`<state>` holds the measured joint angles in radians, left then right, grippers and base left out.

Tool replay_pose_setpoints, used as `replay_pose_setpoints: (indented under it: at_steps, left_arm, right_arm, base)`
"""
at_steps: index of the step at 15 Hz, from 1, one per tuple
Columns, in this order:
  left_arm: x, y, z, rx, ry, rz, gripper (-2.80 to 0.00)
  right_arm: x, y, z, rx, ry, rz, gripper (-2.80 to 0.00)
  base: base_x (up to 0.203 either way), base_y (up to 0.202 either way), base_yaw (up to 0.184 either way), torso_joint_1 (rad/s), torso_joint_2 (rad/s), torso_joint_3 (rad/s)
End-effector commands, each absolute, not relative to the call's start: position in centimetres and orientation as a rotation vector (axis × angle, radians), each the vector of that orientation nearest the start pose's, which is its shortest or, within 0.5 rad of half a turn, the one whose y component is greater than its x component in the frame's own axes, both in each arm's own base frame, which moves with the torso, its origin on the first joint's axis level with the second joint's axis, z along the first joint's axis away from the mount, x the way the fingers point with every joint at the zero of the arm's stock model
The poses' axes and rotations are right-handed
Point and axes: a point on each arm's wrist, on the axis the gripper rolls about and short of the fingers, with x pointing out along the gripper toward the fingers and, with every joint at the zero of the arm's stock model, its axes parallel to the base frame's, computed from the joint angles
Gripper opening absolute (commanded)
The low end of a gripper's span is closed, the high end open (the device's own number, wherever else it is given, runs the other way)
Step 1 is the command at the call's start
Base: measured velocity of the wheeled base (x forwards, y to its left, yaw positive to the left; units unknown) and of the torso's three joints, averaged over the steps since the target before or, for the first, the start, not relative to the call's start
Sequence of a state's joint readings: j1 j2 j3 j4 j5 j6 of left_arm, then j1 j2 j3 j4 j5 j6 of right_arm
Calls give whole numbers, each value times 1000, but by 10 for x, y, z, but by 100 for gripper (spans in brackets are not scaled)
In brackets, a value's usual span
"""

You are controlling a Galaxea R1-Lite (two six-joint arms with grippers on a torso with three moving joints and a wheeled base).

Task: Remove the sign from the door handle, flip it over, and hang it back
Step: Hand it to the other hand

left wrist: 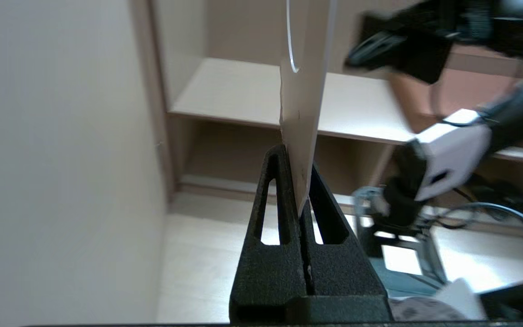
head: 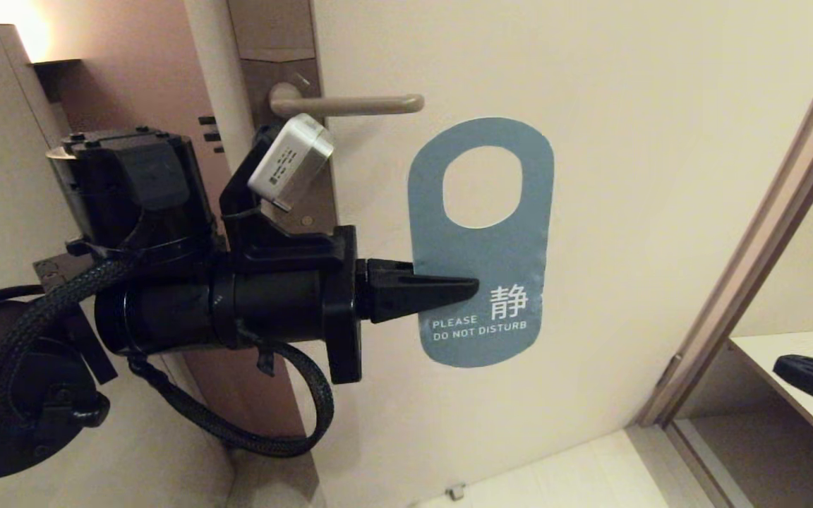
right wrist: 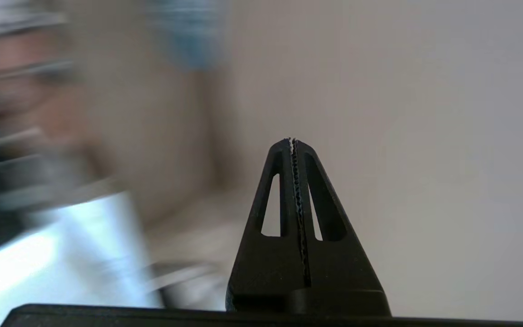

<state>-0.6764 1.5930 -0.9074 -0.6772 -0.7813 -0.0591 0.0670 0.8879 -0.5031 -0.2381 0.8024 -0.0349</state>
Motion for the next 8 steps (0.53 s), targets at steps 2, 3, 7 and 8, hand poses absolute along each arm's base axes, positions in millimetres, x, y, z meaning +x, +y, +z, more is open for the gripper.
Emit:
replay_pose_setpoints:
  at_steps: [2,3,7,8]
  left_arm:
    - [218,-197,250,-48,39,-1473,-280]
    - [219,-199,249,-48,42,-1477,-280]
    - [216,-202,251,-48,35,-1490,-280]
    - [215,-203,251,-48,33,-1496,-280]
  right_arm:
    - [125,40,222,63,221,1090,-280]
    - [129,47,224,61,228,1138,-280]
    - [140,73,227,42,226,1288,-280]
    - [142,77,227,39,221,1303,-280]
  base:
    - [0,0,0,0,0,0]
    - [0,0,0,0,0,0]
    - [0,0,0,0,0,0]
    - [0,0,0,0,0,0]
